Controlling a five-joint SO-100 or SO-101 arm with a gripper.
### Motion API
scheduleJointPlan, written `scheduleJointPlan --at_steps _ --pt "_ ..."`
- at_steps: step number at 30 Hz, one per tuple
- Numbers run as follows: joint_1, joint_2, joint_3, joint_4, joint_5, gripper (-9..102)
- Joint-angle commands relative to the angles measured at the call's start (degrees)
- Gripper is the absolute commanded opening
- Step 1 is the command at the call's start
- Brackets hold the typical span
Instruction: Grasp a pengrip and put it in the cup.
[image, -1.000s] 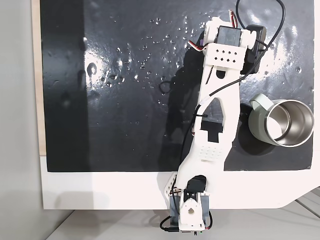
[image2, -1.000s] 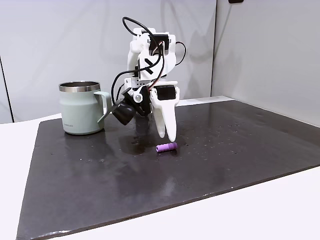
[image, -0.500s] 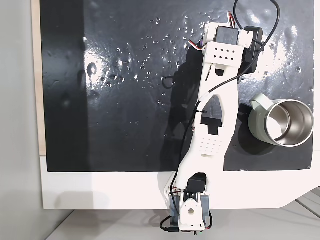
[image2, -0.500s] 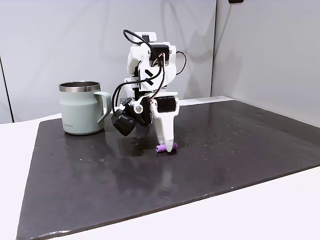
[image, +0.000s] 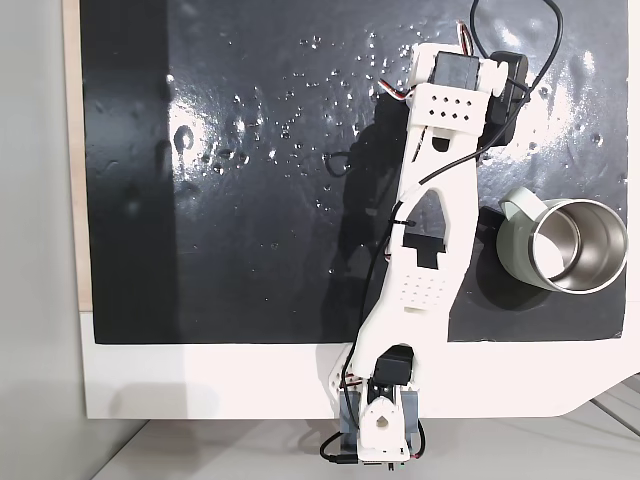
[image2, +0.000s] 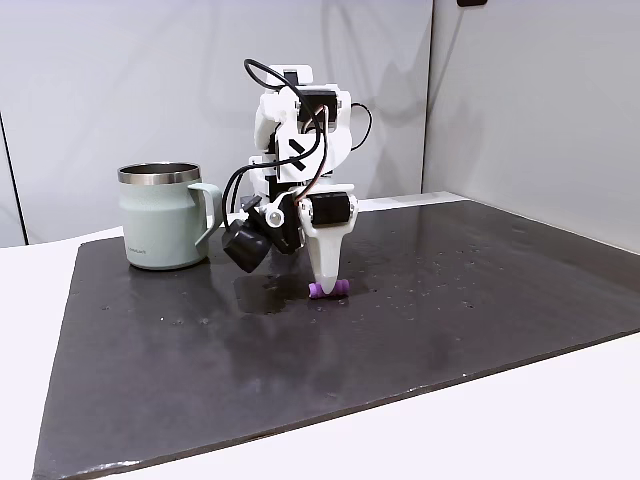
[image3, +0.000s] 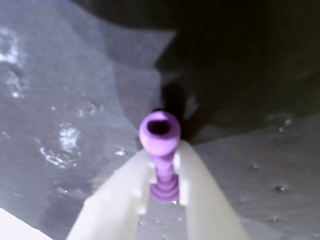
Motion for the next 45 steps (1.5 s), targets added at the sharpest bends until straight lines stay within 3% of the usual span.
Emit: scheduleJointPlan --at_steps 1,13,30,45 --pt "0.4 4.8 -3.6 2.3 1.2 0" --pt "-0.1 26.1 -3.0 14.6 2.7 0" --pt "5.7 44.6 -4.1 19.2 1.4 0" --pt "14.2 67.5 21.7 19.5 -9.9 0"
